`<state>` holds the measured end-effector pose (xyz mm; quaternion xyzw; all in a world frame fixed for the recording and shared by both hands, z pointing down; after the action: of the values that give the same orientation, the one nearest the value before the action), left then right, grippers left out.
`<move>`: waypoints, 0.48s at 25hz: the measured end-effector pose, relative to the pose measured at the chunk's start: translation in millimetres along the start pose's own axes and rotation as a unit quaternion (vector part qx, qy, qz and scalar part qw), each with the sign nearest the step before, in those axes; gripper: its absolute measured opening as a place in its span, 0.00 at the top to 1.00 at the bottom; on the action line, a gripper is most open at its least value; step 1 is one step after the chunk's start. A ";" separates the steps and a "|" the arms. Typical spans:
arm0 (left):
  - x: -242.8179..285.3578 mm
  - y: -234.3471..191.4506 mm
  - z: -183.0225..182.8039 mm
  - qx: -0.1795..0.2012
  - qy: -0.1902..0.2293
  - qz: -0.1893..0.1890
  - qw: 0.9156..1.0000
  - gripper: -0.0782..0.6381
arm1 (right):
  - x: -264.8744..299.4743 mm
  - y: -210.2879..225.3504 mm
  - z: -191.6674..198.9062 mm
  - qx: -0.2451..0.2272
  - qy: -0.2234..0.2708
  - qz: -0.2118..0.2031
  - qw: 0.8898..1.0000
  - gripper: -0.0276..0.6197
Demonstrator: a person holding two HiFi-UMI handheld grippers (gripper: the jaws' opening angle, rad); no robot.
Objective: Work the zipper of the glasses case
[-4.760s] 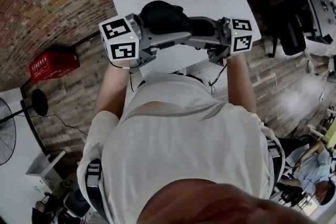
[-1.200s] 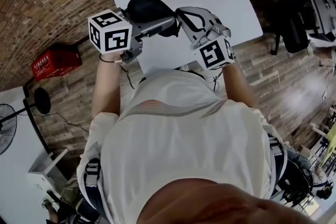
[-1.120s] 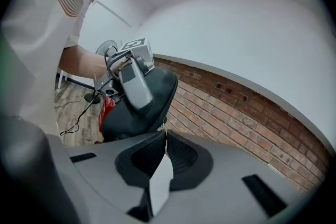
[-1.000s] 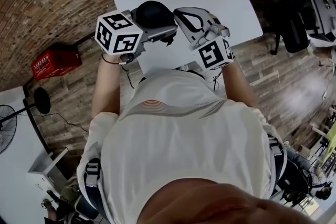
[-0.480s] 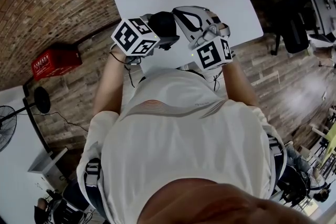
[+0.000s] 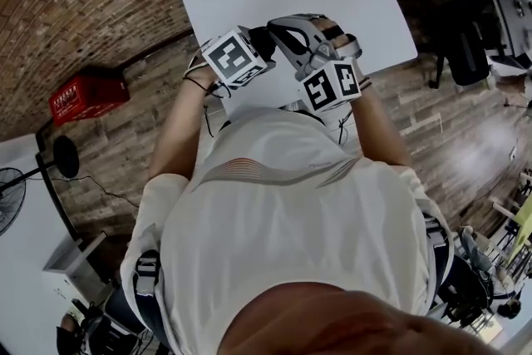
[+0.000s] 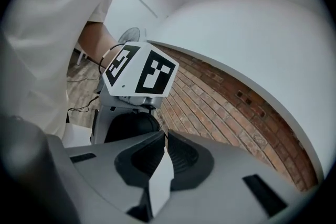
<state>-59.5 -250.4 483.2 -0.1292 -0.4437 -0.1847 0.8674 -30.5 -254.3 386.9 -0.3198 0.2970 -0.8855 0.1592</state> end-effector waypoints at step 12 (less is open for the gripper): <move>-19.0 -27.1 -21.8 -0.060 0.159 -0.087 0.982 0.51 | -12.8 25.5 21.4 0.128 0.021 0.044 0.991 0.84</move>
<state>-65.7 -279.3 456.8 -0.1109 -0.2974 -0.3036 0.8984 -4.5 -277.1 378.2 -0.2643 0.1988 -0.9149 0.2315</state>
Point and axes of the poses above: the fingertips, and each gripper's own axes: x forward along the fingers, y to its right, z out of its underside, the point moved 4 cm from there along -x, backward along the fingers, and after that the axes turned 9 degrees about -z, right-handed, at the moved point
